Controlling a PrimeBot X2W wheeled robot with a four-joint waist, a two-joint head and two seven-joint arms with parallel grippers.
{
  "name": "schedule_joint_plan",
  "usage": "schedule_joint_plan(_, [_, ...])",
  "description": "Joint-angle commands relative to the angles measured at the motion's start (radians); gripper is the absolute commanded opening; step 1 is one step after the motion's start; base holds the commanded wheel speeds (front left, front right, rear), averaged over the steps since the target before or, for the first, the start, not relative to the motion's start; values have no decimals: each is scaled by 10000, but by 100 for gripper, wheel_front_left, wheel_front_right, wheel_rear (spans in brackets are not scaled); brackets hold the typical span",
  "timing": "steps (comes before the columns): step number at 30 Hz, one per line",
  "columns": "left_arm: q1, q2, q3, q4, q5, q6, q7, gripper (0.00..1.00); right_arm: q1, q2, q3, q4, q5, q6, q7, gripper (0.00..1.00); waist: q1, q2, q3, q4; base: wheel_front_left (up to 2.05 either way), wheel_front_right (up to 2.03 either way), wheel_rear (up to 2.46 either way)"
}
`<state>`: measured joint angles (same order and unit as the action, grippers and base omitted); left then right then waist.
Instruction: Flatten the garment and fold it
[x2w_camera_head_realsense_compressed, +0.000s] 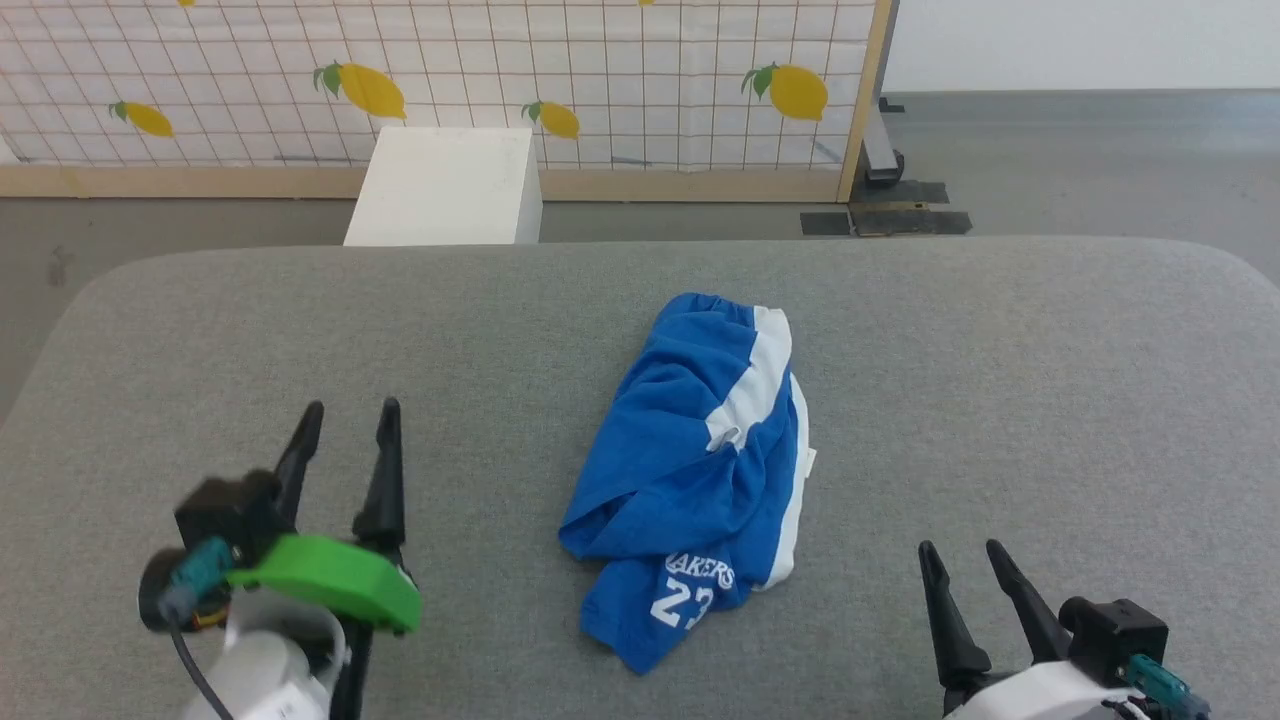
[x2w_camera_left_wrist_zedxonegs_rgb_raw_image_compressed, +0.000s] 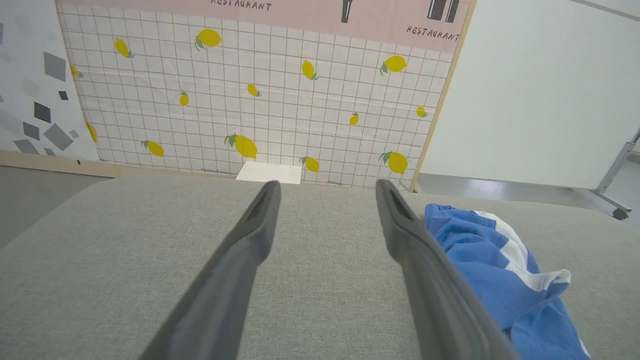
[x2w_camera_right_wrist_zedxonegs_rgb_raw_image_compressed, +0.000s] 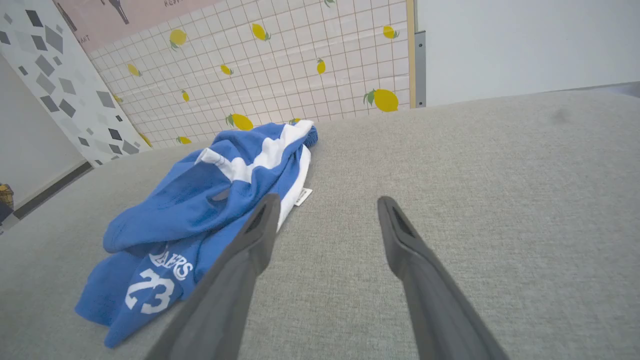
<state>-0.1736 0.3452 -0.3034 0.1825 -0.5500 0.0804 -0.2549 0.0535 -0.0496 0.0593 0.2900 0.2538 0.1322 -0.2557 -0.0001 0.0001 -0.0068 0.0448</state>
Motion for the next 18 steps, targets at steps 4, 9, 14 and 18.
schedule_joint_plan(4, [1148, -688, 671, -662, 1121, -220, -65, 100, -931, -6, -141, 818, 106, -15, 592, 100, 1, -1, 214, -81, 0, 0, 0])
schedule_joint_plan(9, [1649, -1296, 1321, -988, 1806, -656, -66, 100, -2723, -6, -278, 1719, -258, -15, 2345, 100, 1, -1, 599, -91, 0, 0, 0])
schedule_joint_plan(14, [1597, -1810, 1840, -1090, 2279, -1091, -67, 100, -4813, -6, -87, 2688, -1364, -15, 4470, 100, 1, -1, 1107, 181, 0, 0, 0])
schedule_joint_plan(18, [1324, -2029, 2045, -1058, 2620, -1494, -67, 100, -6080, -6, 491, 3524, -1925, -15, 6293, 100, 1, -1, 1556, 481, 0, 0, 0])
